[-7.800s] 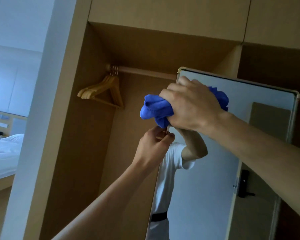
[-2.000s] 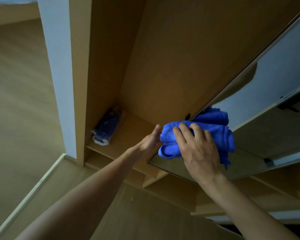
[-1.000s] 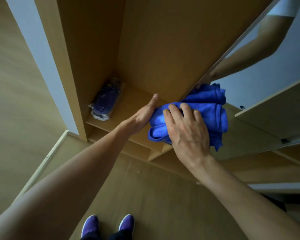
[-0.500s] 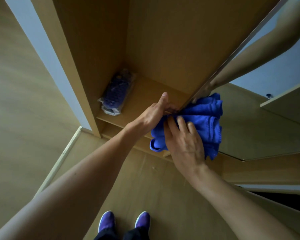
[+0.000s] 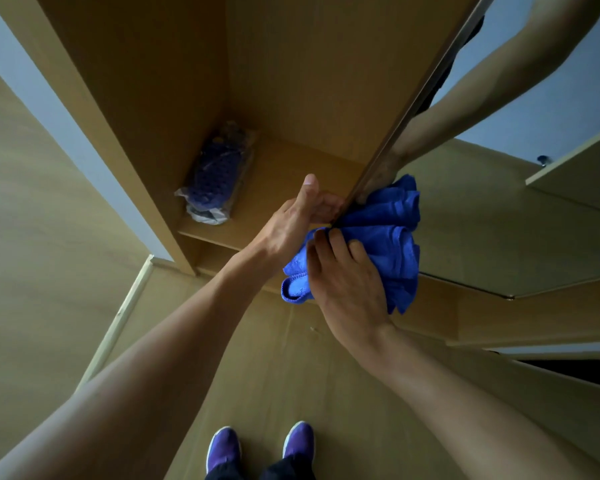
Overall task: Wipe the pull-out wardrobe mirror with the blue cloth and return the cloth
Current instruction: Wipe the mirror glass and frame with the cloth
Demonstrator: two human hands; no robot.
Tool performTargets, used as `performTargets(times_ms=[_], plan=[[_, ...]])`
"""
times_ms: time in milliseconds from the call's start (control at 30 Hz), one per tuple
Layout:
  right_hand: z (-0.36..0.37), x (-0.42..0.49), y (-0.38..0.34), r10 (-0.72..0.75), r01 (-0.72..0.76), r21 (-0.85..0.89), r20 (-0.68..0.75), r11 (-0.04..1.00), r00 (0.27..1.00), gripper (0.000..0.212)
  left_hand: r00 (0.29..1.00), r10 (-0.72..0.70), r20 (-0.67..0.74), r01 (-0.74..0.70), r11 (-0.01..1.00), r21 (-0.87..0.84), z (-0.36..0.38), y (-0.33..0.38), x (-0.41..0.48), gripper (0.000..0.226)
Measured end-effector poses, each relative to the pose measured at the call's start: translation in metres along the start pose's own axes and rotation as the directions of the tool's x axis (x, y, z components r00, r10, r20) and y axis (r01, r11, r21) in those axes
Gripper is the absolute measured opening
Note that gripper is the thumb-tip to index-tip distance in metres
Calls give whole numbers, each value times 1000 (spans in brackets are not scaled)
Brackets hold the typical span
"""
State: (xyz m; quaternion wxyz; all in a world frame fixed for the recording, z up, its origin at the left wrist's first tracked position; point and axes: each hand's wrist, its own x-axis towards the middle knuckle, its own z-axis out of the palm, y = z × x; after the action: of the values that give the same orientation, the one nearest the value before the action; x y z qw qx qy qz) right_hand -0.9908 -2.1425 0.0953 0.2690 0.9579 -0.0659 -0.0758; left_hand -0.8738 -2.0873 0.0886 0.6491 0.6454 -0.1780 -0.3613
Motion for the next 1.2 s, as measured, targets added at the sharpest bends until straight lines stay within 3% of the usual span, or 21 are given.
performTargets(times_ms=[267,367,533,600,667,733,767,800,833,867,900,967,1067,1200], plan=[[21,5,-18,15,-13,19,-69,1000,998,41,997,42,-57,-41,999,6,11,-19,-15,47],[25,8,-23,-33,32,-15,-31,999,999,47,996,62,-56,-63,998,-19,12,-26,-17,48],[43,11,-30,-49,54,-77,64,996,997,38,998,54,-30,-53,998,29,10,-33,-17,60],[55,5,-28,-28,25,42,85,999,996,39,999,29,-17,-28,998,59,9,-37,-18,62],[70,-3,-23,12,-36,315,78,948,997,46,1000,8,-11,-7,997,79,9,-44,-21,63],[79,-13,-18,82,-126,588,100,799,992,43,1000,7,-22,-5,997,81,11,-50,-24,62],[82,-19,-17,129,-208,761,163,614,978,38,999,11,-30,-9,997,77,12,-52,-24,60],[82,-25,-16,133,-301,905,273,302,953,33,999,16,-38,-13,997,74,13,-54,-24,59],[82,-30,-18,102,-374,927,376,-38,921,32,999,19,-46,-15,997,73,13,-54,-24,58],[85,-35,-19,82,-430,862,466,-269,881,33,998,18,-52,-14,997,71,14,-53,-23,56],[88,-38,-19,50,-489,780,548,-392,835,34,998,16,-53,-12,997,72,14,-52,-22,53],[97,-42,-21,-20,-564,629,658,-536,753,22,999,11,-53,-7,997,83,13,-49,-21,50],[100,-40,-23,-108,-562,387,748,-731,655,16,998,0,-70,6,996,86,13,-48,-21,47],[97,-35,-25,-170,-514,222,775,-829,608,18,997,-23,-78,31,995,96,17,-55,-24,38]])
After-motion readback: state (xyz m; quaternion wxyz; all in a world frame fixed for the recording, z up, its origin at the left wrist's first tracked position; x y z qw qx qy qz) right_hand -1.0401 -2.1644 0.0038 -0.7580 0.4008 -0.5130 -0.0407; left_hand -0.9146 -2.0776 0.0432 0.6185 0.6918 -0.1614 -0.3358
